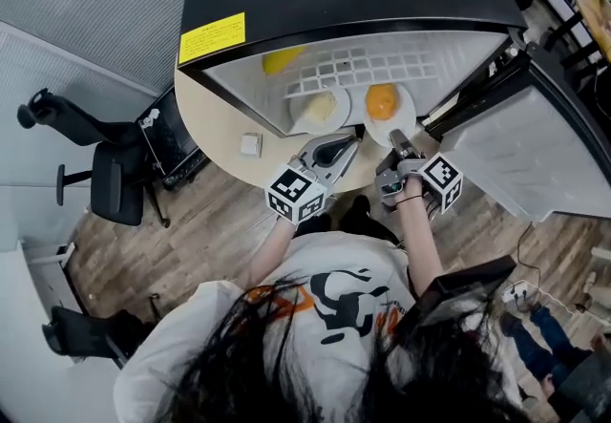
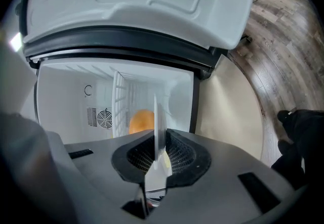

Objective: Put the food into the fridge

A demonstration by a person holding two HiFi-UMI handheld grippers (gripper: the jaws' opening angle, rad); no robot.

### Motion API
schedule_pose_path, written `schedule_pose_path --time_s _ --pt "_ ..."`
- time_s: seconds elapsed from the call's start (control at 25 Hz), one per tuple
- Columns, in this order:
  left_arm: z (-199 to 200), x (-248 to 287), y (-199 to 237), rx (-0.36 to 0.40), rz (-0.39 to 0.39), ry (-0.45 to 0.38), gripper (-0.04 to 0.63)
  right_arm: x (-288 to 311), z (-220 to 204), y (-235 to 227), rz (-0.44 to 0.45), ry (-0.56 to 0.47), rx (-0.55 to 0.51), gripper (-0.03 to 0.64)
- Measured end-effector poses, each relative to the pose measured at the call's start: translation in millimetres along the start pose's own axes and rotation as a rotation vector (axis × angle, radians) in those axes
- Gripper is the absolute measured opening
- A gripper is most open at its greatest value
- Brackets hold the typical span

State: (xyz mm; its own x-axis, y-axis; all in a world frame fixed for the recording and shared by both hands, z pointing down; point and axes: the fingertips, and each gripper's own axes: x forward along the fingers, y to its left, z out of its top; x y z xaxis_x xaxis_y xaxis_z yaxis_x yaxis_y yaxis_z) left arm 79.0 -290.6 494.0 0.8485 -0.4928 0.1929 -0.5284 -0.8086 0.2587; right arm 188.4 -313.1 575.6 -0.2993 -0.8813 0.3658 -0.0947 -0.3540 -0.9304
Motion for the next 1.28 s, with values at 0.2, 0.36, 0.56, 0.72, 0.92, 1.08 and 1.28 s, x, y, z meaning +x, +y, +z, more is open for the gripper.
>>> schedule_pose_path --time_s 0.2,0.36,0.56,0.72,0.92,1.08,1.28 --pt "-1 4 7 0.005 0.009 0.005 0.012 25 2 -7 -0.013 0.002 0.009 0.040" --pt "-1 8 13 -0.005 0.009 0.002 0.012 38 5 -8 -0.027 -0.006 -0.020 0.040" --pt "-1 12 17 -0.003 0.005 0.004 0.012 52 8 -13 -0.043 -0.038 -0.019 0.041" --pt "-3 11 19 -0.003 0.000 0.009 0.012 62 11 -19 -0.050 -0.066 -0.001 0.042" --pt "-4 5 24 -0.003 0.004 0.011 0.012 73 13 -20 -0.054 -0.073 -0.035 0.042" --pt "-4 0 29 -0.007 0.010 0.007 0.012 79 9 -16 -0.081 -0.047 -0.140 0.115" --pt "-3 -4 31 -0.004 0.007 0.005 0.012 82 6 -17 -0.154 -0.033 -0.315 0.185"
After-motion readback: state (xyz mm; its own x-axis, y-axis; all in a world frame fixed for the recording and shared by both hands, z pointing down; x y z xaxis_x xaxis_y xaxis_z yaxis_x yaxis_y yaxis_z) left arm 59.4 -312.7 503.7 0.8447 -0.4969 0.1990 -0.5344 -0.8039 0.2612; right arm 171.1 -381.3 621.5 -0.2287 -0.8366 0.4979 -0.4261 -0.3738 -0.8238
